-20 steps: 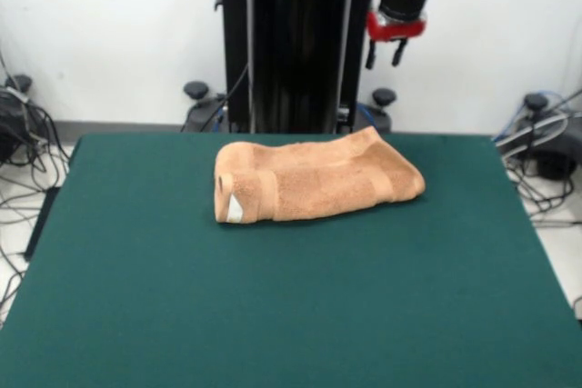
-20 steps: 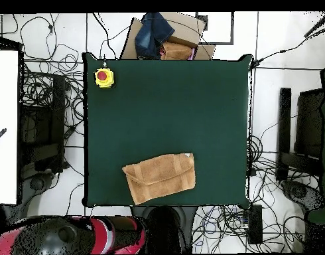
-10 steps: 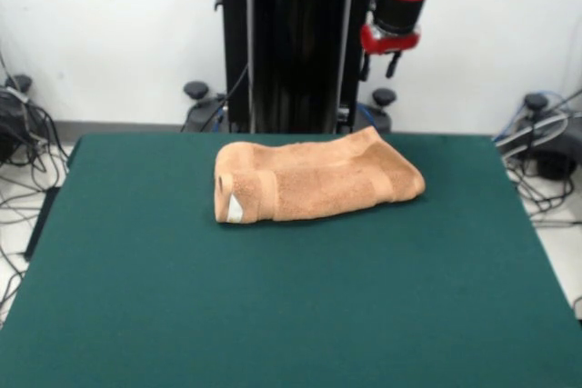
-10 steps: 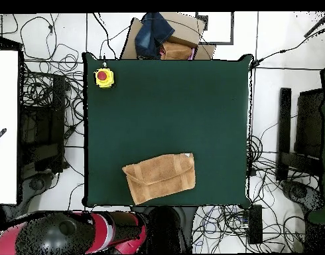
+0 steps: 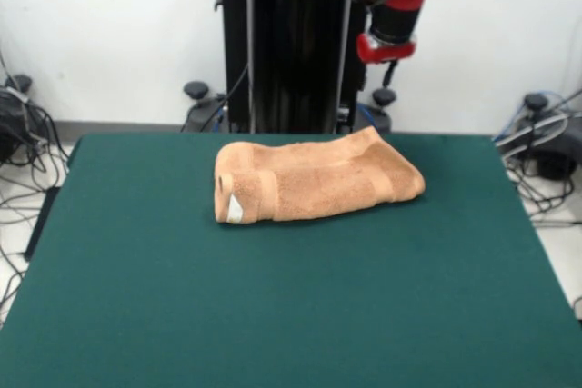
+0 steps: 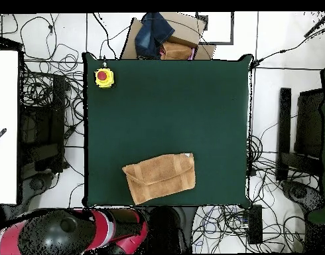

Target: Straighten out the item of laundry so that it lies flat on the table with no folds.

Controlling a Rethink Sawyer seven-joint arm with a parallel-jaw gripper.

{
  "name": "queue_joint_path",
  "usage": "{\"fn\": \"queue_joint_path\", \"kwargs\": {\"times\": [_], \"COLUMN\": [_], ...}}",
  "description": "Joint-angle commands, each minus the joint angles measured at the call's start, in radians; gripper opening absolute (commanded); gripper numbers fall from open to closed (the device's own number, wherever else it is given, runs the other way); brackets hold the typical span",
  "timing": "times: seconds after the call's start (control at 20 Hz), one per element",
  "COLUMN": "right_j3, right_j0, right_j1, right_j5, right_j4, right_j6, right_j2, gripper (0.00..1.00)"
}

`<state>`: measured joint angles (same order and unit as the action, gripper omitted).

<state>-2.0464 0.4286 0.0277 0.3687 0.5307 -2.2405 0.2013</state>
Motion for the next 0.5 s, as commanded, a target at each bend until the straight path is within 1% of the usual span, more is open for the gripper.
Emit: {"fn": "queue_joint_path", "kwargs": {"times": [0.05, 0.3, 0.5], "right_j3": [0.157, 0.18, 0.19], "right_j0": [0.017, 0.043, 0.054], "right_j1": [-0.049, -0.073, -0.078], "right_j5": [0.017, 0.034, 0.049], "right_j4": [0.009, -0.015, -0.014], "right_j6": [-0.02, -0.026, -0.029], "right_j2": [-0.019, -0.007, -0.001], "gripper": [1.0, 1.0, 1.0]}}
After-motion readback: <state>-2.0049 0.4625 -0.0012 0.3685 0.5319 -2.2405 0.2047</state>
